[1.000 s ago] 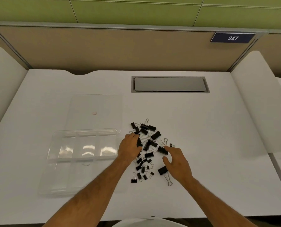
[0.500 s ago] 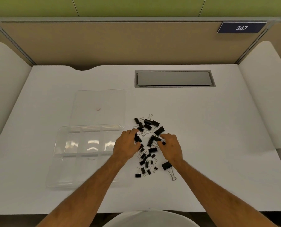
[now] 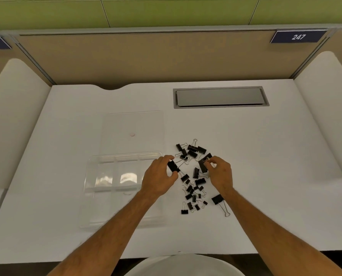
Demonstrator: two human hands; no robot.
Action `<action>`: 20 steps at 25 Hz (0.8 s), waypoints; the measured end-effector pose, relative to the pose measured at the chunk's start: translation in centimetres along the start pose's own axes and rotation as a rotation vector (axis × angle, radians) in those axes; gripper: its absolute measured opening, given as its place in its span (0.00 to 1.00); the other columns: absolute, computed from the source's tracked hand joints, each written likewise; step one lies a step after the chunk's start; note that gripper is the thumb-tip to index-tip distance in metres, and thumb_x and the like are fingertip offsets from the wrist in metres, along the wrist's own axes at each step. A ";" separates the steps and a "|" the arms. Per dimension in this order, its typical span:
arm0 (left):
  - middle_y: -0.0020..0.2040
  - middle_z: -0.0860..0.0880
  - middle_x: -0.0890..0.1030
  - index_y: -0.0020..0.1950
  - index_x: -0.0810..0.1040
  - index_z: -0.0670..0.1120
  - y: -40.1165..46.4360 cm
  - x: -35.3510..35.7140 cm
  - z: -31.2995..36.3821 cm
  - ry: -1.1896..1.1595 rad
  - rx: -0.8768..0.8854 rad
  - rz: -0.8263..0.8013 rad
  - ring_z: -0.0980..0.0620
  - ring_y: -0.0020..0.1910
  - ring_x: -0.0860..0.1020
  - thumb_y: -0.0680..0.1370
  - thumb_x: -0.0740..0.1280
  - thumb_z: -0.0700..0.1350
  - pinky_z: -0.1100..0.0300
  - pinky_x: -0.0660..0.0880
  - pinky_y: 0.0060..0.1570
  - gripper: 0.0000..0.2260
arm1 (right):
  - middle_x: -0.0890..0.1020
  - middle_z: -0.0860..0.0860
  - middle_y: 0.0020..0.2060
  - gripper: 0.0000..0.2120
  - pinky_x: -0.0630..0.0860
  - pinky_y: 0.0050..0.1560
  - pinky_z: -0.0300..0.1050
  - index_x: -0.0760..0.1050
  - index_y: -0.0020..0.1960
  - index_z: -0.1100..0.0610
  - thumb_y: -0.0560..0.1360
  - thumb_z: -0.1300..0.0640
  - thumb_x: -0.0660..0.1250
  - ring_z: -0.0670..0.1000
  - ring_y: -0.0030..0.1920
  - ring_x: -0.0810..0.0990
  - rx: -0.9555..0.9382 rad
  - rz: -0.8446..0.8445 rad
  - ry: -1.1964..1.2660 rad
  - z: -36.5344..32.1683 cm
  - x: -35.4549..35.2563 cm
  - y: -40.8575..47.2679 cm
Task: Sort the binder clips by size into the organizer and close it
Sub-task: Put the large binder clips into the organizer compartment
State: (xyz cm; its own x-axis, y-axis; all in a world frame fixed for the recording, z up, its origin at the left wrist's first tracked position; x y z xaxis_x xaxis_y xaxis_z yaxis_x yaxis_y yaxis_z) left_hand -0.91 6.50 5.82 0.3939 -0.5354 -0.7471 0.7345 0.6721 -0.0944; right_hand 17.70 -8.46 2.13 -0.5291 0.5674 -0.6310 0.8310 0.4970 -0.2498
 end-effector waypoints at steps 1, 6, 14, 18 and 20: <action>0.59 0.56 0.78 0.66 0.71 0.54 -0.2 -0.5 -0.2 -0.056 -0.012 0.013 0.56 0.58 0.74 0.75 0.68 0.51 0.59 0.72 0.56 0.19 | 0.84 0.49 0.48 0.04 0.78 0.52 0.49 0.80 0.46 0.53 0.77 0.55 0.68 0.48 0.48 0.81 0.015 0.009 0.101 -0.2 -0.1 -0.4; 0.59 0.58 0.76 0.65 0.71 0.54 -1.1 -2.6 -1.7 -0.370 -0.051 0.002 0.61 0.56 0.75 0.77 0.68 0.48 0.65 0.71 0.56 0.17 | 0.85 0.55 0.43 0.03 0.82 0.47 0.62 0.76 0.46 0.57 0.76 0.58 0.67 0.58 0.46 0.85 0.141 -0.048 0.530 -1.9 1.8 -3.4; 0.56 0.55 0.82 0.63 0.76 0.57 -4.3 -4.8 -5.7 -0.787 -0.220 -0.160 0.57 0.57 0.79 0.83 0.59 0.46 0.55 0.74 0.61 0.12 | 0.85 0.62 0.46 0.11 0.83 0.41 0.58 0.69 0.56 0.60 0.76 0.63 0.68 0.64 0.45 0.85 0.203 -0.254 0.773 -8.5 8.0 -9.3; 0.57 0.54 0.82 0.62 0.77 0.58 -5.0 -6.3 -5.8 -0.841 -0.196 -0.173 0.57 0.58 0.78 0.81 0.64 0.47 0.59 0.72 0.61 0.12 | 0.85 0.59 0.45 0.15 0.83 0.42 0.59 0.68 0.59 0.56 0.76 0.62 0.68 0.63 0.40 0.85 0.084 -0.251 0.694 -10.8 9.3 -10.9; 0.55 0.54 0.82 0.63 0.76 0.56 -5.0 -6.8 -5.5 -0.855 -0.184 -0.165 0.58 0.55 0.80 0.79 0.66 0.44 0.62 0.73 0.56 0.14 | 0.85 0.59 0.43 0.13 0.83 0.41 0.57 0.68 0.57 0.58 0.77 0.62 0.69 0.63 0.39 0.85 0.055 -0.231 0.688 -11.5 9.5 -11.4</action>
State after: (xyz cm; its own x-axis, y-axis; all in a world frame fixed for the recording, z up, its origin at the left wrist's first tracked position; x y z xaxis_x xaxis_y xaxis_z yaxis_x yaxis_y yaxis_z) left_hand -10.34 9.57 7.72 0.6224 -0.7823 0.0248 0.7472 0.5844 -0.3165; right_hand 1.24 -1.18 7.41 -0.6650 0.7456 0.0425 0.6832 0.6304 -0.3686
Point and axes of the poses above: each hand's wrist, its own y-axis towards the middle knuckle, its own x-axis out of the palm, z = x × y, the point moved 6 cm from there along y, towards the middle knuckle
